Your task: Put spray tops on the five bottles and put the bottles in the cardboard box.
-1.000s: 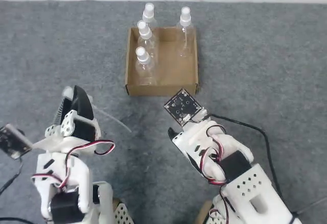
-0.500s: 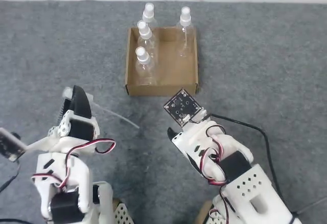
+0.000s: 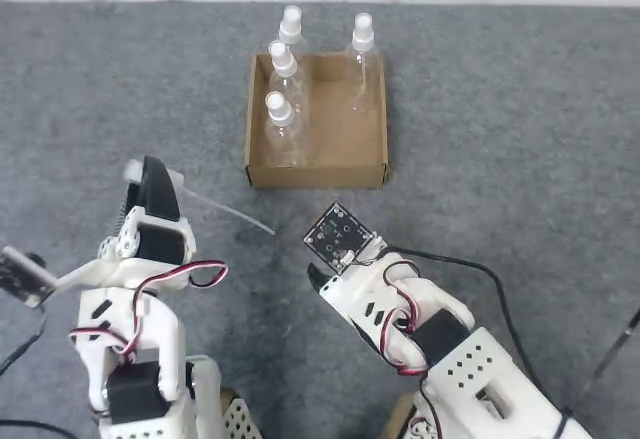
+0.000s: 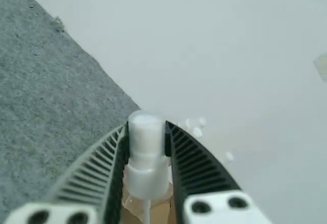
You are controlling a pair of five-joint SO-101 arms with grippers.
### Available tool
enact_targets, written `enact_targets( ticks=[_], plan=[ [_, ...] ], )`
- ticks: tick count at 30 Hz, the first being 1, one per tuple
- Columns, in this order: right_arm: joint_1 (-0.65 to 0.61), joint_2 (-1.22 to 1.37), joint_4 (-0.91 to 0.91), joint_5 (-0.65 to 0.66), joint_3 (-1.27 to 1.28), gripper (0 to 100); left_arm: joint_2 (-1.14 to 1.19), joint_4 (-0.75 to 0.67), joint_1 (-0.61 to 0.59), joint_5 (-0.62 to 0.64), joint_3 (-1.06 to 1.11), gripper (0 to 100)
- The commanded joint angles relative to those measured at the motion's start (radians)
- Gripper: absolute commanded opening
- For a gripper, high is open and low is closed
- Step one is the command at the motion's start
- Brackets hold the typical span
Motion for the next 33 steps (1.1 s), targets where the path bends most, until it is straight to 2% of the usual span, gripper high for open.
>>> enact_targets(
  ticks=[1, 11, 16, 20, 27, 33],
  plan=[
    [-0.008, -0.031, -0.024, 0.000, -0.012, 4.1, -0.020, -0.040, 0.005, 0.041, -0.013, 1],
    [-0.008, -0.031, -0.024, 0.000, -0.012, 4.0, -0.020, -0.048, 0.008, 0.077, -0.021, 1],
    [-0.008, -0.031, -0.025, 0.000, -0.012, 4.0, -0.020, -0.043, 0.080, 0.072, -0.022, 1],
    [-0.008, -0.031, -0.025, 0.084, -0.008, 4.0, -0.020, -0.046, 0.100, 0.072, -0.022, 1],
    [-0.008, -0.031, -0.203, 0.127, 0.098, 4.0, -0.020, -0.043, 0.103, 0.072, -0.022, 1],
    [-0.008, -0.031, -0.216, 0.127, 0.104, 4.0, -0.020, -0.040, 0.104, 0.072, -0.022, 1]
  ],
)
